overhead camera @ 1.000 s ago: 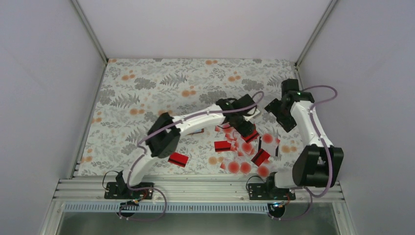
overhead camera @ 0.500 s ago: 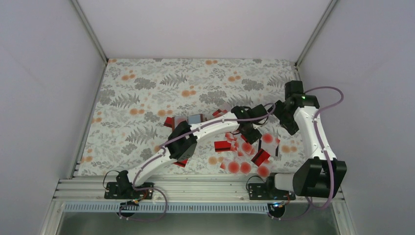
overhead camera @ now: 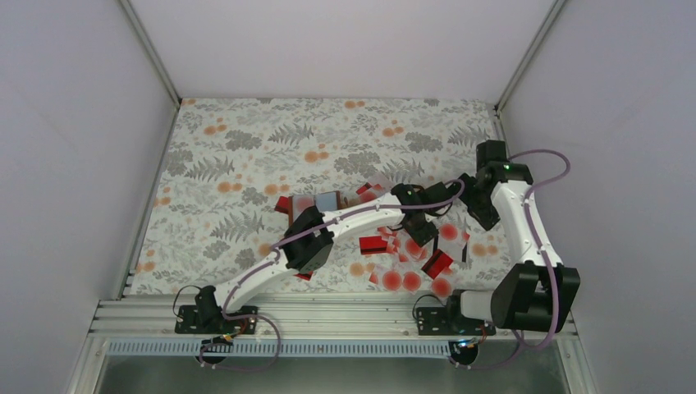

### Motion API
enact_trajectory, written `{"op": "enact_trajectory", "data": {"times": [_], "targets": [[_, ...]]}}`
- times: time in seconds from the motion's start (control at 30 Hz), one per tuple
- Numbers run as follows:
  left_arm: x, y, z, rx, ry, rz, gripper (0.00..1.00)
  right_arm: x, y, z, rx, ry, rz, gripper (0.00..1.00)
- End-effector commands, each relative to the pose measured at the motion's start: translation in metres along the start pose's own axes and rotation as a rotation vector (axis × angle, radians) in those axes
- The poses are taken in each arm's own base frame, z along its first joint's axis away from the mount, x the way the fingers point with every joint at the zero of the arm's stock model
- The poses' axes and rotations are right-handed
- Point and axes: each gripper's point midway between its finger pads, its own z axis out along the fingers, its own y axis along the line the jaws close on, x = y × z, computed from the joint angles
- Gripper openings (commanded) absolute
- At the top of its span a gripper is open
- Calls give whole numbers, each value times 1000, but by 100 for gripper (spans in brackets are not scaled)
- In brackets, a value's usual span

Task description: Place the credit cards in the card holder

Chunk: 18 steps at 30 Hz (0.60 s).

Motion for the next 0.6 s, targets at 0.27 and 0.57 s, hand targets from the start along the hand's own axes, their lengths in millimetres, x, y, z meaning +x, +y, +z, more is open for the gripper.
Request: {"op": "enact_trajectory", "data": {"times": [0.27,0.57], "targets": [[30,13,40,-87,88,27,66,6,2,5,-32,22,-25,99],[25,11,37,-81,60,17,51,6,3,5,-34,20,-26,99]]}}
